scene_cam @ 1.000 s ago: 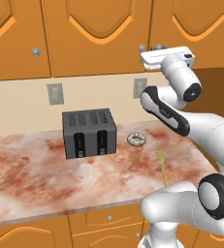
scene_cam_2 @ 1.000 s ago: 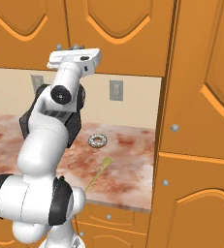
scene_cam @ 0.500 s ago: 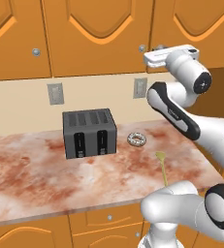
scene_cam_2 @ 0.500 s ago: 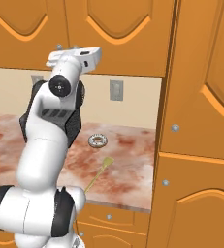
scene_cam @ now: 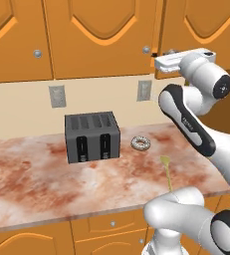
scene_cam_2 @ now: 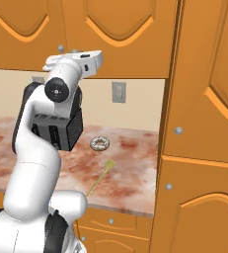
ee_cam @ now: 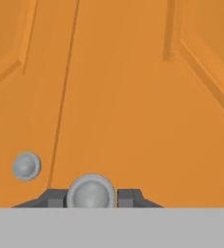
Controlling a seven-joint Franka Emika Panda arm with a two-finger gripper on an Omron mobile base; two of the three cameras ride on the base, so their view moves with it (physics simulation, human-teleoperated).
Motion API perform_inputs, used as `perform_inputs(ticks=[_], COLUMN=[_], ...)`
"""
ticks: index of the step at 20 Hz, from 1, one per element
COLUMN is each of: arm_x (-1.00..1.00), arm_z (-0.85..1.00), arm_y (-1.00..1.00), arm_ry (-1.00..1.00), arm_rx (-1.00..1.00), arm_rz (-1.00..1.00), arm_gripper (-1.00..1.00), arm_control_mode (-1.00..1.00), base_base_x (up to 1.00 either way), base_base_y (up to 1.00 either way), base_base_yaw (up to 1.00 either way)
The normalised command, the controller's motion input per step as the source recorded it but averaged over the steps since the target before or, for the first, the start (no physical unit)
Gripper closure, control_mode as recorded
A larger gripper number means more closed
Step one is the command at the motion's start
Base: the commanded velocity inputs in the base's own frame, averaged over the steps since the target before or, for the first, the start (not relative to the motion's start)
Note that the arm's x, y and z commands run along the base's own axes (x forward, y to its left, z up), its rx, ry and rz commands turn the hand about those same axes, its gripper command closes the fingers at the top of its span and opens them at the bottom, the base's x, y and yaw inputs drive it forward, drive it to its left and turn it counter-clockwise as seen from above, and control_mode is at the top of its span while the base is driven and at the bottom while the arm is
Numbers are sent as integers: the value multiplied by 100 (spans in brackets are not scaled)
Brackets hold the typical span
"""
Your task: Pick the pan from the cabinet and place it on the stove. Then turn on the stove burner for the pan.
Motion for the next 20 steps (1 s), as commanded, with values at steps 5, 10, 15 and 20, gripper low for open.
perform_inputs(ticks=[5, 10, 15, 20], arm_x=[-52, -54, -51, -59], arm_z=[-2, 0, 0, 0], arm_y=[-58, -47, -52, -60], arm_ry=[0, 1, 3, 1], arm_rx=[0, 0, 0, 0], arm_rz=[0, 0, 0, 0], arm_gripper=[100, 100, 100, 100], arm_control_mode=[-100, -100, -100, -100], base_base_x=[0, 0, 0, 0], base_base_y=[0, 0, 0, 0], base_base_yaw=[0, 0, 0, 0])
